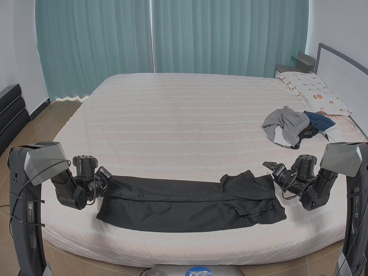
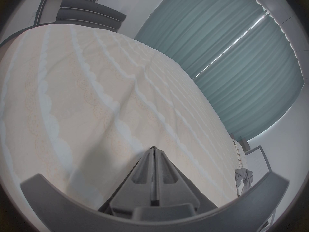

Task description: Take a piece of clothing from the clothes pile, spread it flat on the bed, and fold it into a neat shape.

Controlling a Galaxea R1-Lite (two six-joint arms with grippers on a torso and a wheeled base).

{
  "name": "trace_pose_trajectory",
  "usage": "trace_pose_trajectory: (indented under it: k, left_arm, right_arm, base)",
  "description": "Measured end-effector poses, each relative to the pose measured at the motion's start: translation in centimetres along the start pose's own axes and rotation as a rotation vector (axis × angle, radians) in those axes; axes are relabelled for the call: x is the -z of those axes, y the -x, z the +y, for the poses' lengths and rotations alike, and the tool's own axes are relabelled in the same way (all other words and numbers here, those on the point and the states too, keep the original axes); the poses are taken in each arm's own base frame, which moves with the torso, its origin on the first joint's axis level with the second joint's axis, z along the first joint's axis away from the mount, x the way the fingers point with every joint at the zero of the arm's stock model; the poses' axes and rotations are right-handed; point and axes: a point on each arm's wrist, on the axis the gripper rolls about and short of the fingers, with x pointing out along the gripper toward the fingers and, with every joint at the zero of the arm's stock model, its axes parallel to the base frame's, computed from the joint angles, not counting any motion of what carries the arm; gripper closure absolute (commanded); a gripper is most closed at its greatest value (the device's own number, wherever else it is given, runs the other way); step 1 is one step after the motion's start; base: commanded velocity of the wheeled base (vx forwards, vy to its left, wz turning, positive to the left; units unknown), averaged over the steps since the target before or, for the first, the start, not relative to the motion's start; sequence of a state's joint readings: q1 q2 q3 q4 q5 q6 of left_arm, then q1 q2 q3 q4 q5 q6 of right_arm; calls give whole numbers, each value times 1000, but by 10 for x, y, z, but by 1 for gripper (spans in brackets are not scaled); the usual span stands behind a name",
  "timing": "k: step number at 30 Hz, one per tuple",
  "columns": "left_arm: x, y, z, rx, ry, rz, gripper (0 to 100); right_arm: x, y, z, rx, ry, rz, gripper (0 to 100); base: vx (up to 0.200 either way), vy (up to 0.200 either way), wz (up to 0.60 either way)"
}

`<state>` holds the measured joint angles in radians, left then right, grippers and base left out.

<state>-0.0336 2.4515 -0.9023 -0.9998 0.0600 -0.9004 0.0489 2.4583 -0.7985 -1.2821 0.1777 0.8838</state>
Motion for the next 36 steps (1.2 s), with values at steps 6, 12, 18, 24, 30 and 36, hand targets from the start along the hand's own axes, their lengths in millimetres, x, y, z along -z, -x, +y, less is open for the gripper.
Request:
trace_pose_trajectory:
  k: [6, 12, 18, 24, 30, 36]
  left_arm:
    - [1, 1, 2, -9, 0, 1, 100]
    - [1, 1, 2, -9, 0, 0, 100]
    - [0, 1, 3, -11, 1, -2, 100]
    - [-1, 2, 6, -22, 4, -3, 100]
    - [0, 4, 9, -31, 2, 4, 0]
    - [3, 8, 9, -35, -1, 16, 0]
  right_arm:
    - [3, -3, -4, 14, -2, 13, 100]
    - [0, -10, -4, 36, -10, 1, 100]
    - [-12, -15, -3, 40, -16, -72, 100]
    - [-12, -17, -6, 45, -19, -75, 100]
    - [-11, -20, -8, 45, -18, -76, 0]
    - [-8, -20, -9, 47, -16, -73, 0]
  base:
    - [0, 0, 0]
    - [0, 0, 0]
    - [0, 0, 0]
    - [0, 0, 0]
    - [0, 0, 0]
    - [0, 0, 0]
